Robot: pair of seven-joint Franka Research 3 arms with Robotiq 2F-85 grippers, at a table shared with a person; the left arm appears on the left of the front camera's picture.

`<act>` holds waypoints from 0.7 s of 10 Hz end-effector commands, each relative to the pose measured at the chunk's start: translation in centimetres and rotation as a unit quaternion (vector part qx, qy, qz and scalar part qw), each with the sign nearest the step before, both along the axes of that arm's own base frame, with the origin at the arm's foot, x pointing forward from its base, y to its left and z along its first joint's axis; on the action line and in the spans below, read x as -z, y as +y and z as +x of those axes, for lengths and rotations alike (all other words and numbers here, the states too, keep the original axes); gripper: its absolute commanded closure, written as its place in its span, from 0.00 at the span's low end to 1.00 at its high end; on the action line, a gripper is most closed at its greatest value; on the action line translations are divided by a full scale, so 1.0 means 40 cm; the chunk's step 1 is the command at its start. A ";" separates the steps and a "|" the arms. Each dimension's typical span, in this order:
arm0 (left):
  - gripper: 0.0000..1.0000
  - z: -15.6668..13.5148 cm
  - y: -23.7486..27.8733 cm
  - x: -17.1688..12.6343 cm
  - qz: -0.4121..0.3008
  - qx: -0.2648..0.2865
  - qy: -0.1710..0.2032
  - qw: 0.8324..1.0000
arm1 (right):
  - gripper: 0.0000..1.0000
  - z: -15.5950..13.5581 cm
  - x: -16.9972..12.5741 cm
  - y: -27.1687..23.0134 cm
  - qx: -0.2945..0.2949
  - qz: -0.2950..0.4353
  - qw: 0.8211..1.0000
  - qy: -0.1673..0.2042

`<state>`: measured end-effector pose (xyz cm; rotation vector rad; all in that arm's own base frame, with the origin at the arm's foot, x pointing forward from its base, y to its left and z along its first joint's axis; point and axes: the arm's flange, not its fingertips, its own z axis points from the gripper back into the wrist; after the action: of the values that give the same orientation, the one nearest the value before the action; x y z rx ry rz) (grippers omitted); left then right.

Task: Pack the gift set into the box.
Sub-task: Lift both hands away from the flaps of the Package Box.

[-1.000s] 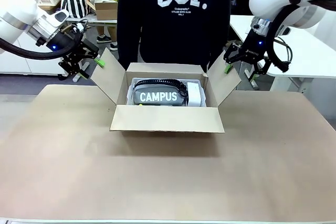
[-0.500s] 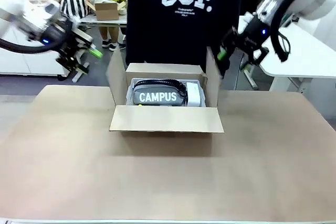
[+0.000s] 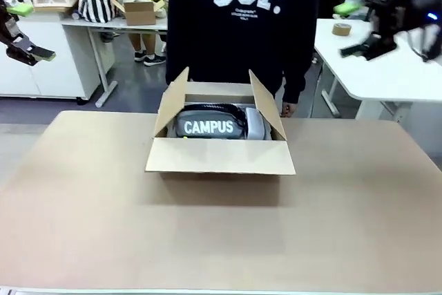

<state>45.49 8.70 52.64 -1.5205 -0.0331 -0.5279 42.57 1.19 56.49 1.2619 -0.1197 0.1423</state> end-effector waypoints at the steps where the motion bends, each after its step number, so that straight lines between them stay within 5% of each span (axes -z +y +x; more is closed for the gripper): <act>1: 0.00 0.000 0.014 0.025 -0.027 -0.026 -0.015 0.999 | 0.00 -0.022 0.088 -0.060 0.026 0.035 0.998 0.034; 2: 0.00 0.008 0.003 0.032 -0.012 -0.042 -0.011 0.999 | 0.00 -0.023 0.109 -0.065 0.061 0.019 0.997 0.048; 3: 0.00 -0.007 0.015 0.018 -0.013 -0.006 -0.002 1.000 | 0.00 -0.023 0.046 -0.054 0.005 0.024 1.000 0.016; 7: 0.00 -0.007 0.015 0.018 -0.013 -0.006 -0.002 1.000 | 0.00 -0.023 0.046 -0.054 0.005 0.024 1.000 0.016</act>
<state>45.66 8.46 51.29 -1.5393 -0.0546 -0.5195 41.60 -0.61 54.39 1.2900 -0.0955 0.1129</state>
